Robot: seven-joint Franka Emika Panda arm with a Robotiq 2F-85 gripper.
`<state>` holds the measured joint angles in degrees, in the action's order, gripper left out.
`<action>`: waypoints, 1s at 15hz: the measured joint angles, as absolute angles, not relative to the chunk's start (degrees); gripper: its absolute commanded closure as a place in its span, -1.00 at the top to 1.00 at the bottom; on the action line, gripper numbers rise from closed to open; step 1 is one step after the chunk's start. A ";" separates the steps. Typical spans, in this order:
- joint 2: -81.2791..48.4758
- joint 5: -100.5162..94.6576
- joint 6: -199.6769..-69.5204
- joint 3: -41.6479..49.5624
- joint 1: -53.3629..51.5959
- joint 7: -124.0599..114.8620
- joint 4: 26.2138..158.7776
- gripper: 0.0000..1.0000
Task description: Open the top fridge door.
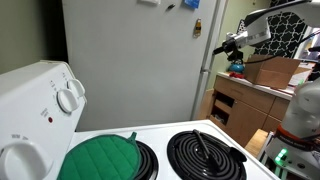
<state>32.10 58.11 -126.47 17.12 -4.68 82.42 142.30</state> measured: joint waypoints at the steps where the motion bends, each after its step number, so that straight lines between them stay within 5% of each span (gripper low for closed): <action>1: 31.90 58.62 -125.91 17.07 -4.30 82.66 142.23 -1.00; 7: 31.36 59.84 -122.71 17.00 -0.69 85.28 142.09 -1.00; 8: 31.37 59.84 -121.33 17.64 0.89 87.20 142.11 -0.50; 9: 31.36 59.84 -119.77 18.45 2.39 89.35 142.06 -0.49; 15: 29.81 59.84 -118.10 20.47 9.45 94.26 140.92 0.42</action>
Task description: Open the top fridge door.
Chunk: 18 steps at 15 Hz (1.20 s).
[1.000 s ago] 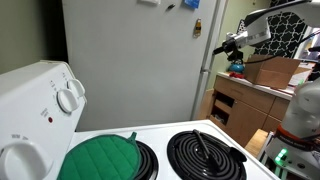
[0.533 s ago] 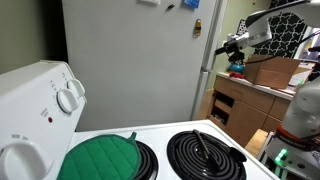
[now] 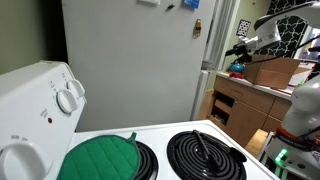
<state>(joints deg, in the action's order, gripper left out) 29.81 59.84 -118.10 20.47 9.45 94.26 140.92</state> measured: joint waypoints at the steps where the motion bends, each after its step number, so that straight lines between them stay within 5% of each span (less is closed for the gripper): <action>1: 29.28 59.84 -118.44 20.49 10.22 94.66 140.70 0.56; 5: 27.70 59.86 -120.97 20.50 12.16 95.94 139.93 1.00; 18: 27.48 59.82 -124.49 20.18 13.99 97.32 139.59 1.00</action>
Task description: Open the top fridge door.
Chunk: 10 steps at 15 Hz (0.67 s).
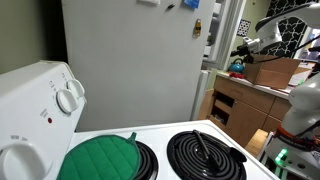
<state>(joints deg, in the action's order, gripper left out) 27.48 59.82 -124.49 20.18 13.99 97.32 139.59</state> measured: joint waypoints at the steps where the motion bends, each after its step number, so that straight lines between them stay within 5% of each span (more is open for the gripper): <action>1: 27.48 59.82 -124.35 20.26 13.99 97.48 139.55 1.00; 10: 23.83 59.97 -113.20 25.32 14.08 104.51 135.11 1.00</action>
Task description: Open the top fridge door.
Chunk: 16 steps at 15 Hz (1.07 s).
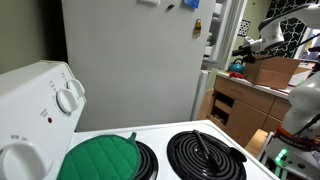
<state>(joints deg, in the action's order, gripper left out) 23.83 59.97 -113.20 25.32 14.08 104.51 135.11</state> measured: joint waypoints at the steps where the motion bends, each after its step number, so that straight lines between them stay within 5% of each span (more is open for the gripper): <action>1: 23.08 60.17 -112.59 25.60 14.22 104.95 134.51 1.00; 16: 18.52 60.93 -106.39 26.48 17.46 107.47 130.18 1.00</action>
